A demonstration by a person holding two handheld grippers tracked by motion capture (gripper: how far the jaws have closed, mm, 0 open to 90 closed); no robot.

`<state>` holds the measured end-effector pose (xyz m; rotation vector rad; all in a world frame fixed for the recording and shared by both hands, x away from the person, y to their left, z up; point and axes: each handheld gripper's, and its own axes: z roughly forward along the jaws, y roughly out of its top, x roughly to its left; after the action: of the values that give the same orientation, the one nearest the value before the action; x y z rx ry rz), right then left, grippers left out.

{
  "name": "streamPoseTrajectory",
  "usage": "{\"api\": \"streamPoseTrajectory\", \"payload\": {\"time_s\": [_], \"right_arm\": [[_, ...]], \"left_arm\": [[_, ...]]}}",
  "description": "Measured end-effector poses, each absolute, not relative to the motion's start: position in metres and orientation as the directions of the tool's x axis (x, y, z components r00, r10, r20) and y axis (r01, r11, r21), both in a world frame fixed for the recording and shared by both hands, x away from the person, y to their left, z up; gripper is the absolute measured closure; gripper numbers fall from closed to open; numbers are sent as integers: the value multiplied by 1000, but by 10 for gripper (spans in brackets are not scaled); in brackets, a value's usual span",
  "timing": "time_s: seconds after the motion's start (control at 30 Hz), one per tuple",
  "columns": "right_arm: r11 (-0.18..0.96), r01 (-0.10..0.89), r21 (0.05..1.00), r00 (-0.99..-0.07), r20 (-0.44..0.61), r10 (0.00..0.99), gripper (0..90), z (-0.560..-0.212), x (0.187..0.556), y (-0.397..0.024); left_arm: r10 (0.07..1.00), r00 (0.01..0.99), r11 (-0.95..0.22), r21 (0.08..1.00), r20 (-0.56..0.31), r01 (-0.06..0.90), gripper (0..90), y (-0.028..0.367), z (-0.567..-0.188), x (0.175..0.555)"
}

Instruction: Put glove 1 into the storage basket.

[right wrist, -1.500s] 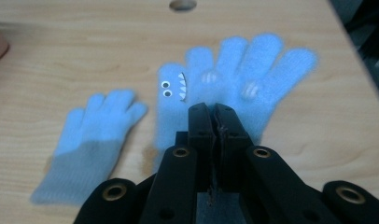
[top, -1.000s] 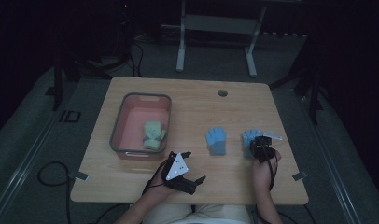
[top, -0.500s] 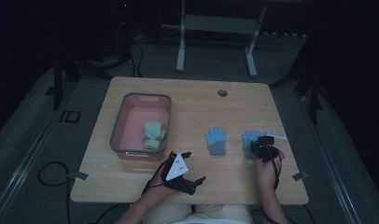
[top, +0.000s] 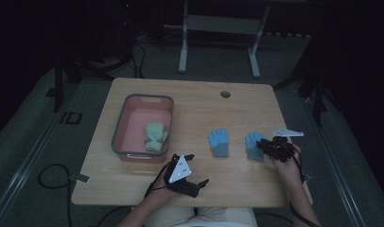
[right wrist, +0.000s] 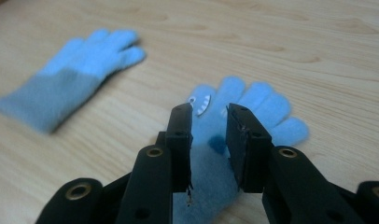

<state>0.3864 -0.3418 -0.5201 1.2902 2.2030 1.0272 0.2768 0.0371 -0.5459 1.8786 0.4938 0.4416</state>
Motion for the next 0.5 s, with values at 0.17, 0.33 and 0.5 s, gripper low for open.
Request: {"api": "streamPoseTrajectory", "payload": {"time_s": [0.17, 0.33, 0.5], "right_arm": [[344, 574, 743, -534, 22, 845, 732, -526, 394, -338], [367, 591, 718, -533, 7, 846, 737, -542, 398, -335], [403, 572, 714, -533, -51, 845, 687, -548, 393, -330]], "left_arm": [[532, 844, -321, 938, 66, 129, 26, 37, -546, 277], [534, 843, -319, 939, 67, 128, 26, 38, -546, 276], [534, 843, -320, 938, 65, 131, 26, 39, -547, 277]]}}
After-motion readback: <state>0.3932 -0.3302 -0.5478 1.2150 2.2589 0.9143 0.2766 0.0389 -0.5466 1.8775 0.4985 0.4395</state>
